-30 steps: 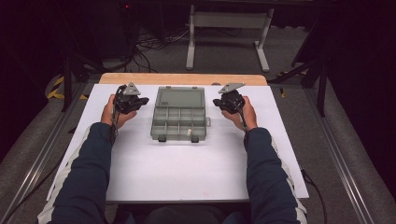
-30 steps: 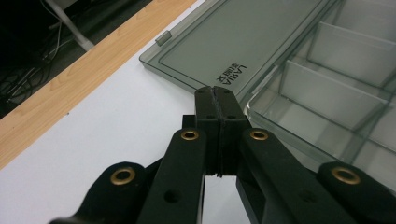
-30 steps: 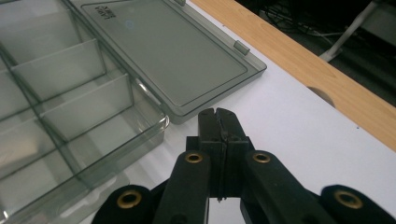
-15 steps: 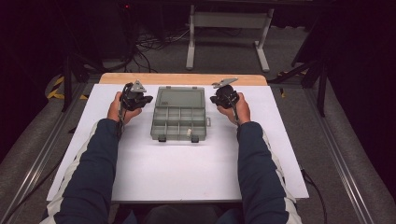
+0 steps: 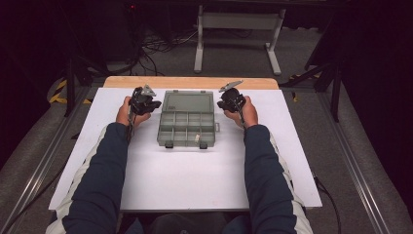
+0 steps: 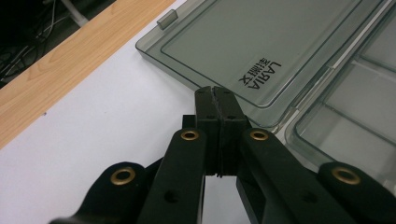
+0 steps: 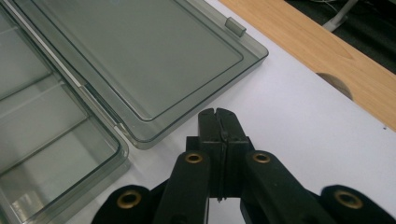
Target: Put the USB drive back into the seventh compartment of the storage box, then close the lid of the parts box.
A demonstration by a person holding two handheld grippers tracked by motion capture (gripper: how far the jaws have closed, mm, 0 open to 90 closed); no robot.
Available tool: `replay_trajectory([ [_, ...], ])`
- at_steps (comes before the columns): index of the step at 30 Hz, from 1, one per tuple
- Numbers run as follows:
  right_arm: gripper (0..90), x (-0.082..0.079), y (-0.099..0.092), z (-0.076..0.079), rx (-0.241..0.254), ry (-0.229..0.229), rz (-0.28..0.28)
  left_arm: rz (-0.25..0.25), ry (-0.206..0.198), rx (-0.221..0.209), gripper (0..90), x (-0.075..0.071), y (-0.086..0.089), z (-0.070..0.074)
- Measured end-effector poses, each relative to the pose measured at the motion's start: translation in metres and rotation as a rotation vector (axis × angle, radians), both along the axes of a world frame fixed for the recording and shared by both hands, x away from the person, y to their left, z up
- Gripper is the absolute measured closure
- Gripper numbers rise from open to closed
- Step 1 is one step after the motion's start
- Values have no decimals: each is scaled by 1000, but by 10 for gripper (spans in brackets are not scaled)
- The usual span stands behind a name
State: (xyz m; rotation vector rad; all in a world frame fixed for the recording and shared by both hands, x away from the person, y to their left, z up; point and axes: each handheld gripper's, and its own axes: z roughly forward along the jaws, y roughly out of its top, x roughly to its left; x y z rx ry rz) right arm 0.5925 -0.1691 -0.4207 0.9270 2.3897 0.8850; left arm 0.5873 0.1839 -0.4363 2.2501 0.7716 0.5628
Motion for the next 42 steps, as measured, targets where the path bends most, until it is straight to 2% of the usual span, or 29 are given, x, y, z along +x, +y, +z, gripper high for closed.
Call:
replay_trajectory([
  [8, 900, 3, 2, -6, -17, 24, 2, -3, 9, 20, 900, 4, -9, -5],
  [11, 900, 6, 5, -11, -36, 37, 16, 9, 16, 6, 900, 4, -9, -6],
  [15, 900, 7, 8, -16, -50, 51, 22, 24, 40, 13, 900, 5, -7, -10],
  [17, 900, 8, 11, -17, -64, 57, 33, 31, 58, -4, 900, 6, -5, -12],
  [19, 900, 8, 14, -19, -89, 62, 40, 29, 75, 6, 900, 7, -5, -14],
  [21, 900, 9, 14, -20, -91, 69, 41, 29, 90, 26, 900, 8, -6, -18],
  [27, 900, 11, 12, -21, -78, 73, 56, 26, 76, 11, 900, 11, -6, -22],
  [30, 900, 14, 10, -21, -66, 72, 67, 24, 57, 27, 900, 13, -6, -22],
  [33, 900, 16, 11, -22, -61, 66, 70, 19, 63, 10, 900, 14, -7, -23],
  [36, 900, 19, 13, -23, -57, 53, 69, 20, 44, 28, 900, 15, -10, -23],
  [42, 900, 21, 18, -26, -55, 13, 44, 49, 27, 18, 897, 17, -13, -25],
])
